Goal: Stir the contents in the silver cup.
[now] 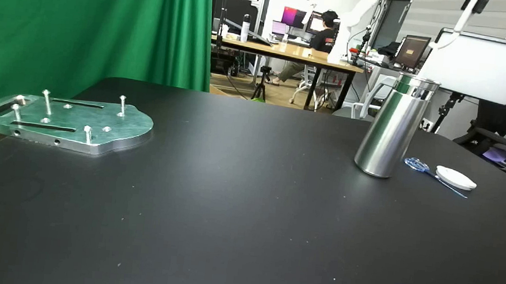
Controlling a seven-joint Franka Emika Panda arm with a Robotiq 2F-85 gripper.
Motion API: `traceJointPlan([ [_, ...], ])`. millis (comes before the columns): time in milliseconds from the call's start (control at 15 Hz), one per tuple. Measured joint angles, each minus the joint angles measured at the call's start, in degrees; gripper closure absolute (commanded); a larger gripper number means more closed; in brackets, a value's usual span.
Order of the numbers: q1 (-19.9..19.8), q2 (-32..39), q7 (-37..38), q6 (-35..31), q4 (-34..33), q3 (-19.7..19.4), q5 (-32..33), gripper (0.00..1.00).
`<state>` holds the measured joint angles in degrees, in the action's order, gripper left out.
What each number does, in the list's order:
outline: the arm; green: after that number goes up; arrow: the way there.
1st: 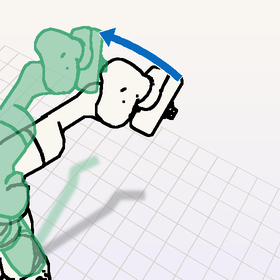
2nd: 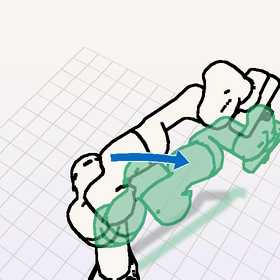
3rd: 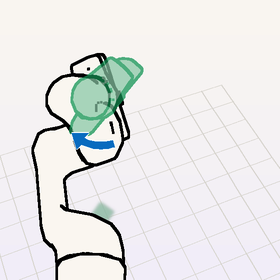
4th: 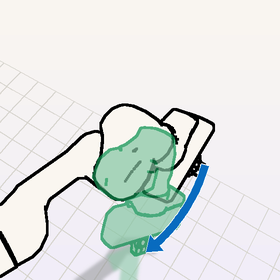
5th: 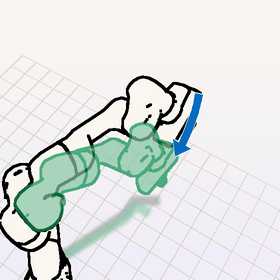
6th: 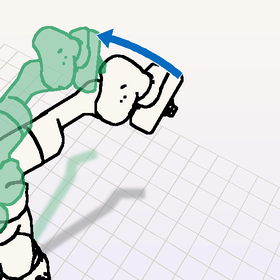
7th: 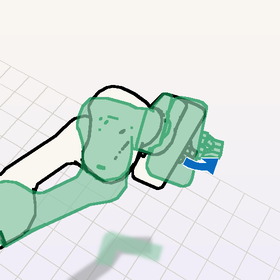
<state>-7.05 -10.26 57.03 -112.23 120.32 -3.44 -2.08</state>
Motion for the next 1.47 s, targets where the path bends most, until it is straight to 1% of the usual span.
traceJointPlan([
  [467, -0.38, 10.06, -0.78, -3.25, -0.71, -0.45, 0.11, 0.96],
  [733, -0.03, 12.64, -0.81, -3.25, -1.58, -0.51, 0.59, 0.96],
  [1000, 0.85, 10.34, -0.81, -2.94, -1.88, -0.5, 1.67, 0.96],
  [1200, 1.47, 5.97, -0.78, -1.78, -1.71, -0.24, 3.0, 0.96],
  [1467, 1.6, -0.55, -0.8, 1.25, -1.19, 0.56, 3.17, 0.96],
])
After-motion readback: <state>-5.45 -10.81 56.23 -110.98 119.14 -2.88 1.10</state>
